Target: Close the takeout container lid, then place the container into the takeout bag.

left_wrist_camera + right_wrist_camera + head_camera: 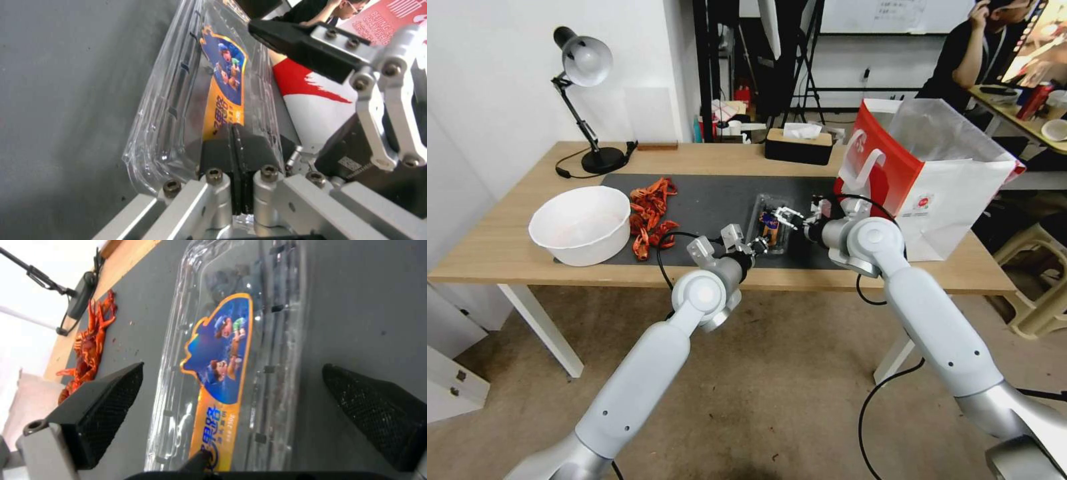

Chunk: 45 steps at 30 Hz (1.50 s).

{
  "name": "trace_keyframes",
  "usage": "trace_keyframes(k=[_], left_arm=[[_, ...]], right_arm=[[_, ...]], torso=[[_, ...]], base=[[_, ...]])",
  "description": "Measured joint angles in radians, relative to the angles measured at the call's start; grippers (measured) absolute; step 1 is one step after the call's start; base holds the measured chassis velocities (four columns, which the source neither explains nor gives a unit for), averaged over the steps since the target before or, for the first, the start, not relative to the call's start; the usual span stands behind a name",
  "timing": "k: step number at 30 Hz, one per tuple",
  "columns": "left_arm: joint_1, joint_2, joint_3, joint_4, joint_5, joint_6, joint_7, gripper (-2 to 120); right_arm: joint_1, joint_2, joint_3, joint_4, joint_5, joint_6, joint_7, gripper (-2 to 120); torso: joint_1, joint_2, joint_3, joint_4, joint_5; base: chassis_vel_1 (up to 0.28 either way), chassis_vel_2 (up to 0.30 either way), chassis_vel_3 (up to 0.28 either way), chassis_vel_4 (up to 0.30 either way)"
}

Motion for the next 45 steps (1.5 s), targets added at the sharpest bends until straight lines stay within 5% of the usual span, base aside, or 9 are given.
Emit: trace_keyframes(k=[14, 25, 41, 45], left_arm=[[-0.003, -0.002, 0.002, 0.01, 0.0, -0.003, 0.001, 0], [-0.002, 0.002, 0.001, 0.007, -0.002, -0.006, 0.0, 0], [0.014, 0.024, -0.02, -0.031, -0.006, -0.012, 0.003, 0], [0.032, 0.045, -0.031, -0.059, 0.014, -0.026, 0.015, 0]], right_arm=[[0.03, 0.034, -0.011, -0.046, 0.011, -0.019, 0.022, 98], [0.029, 0.035, -0.022, -0.049, -0.007, -0.019, 0.013, 68], [0.016, 0.027, -0.017, -0.041, -0.012, -0.018, 0.011, 7], [0.009, 0.027, -0.013, -0.039, -0.015, -0.017, 0.01, 0]], torso=[[0.0, 0.0, 0.0, -0.0004, -0.0002], [0.0, 0.0, 0.0, -0.0001, 0.0002], [0.0, 0.0, 0.0, 0.0006, 0.0002], [0.0, 0.0, 0.0, 0.0008, 0.0001]], base=[[0.0, 0.0, 0.0, 0.0], [0.0, 0.0, 0.0, 0.0], [0.0, 0.0, 0.0, 0.0], [0.0, 0.0, 0.0, 0.0]])
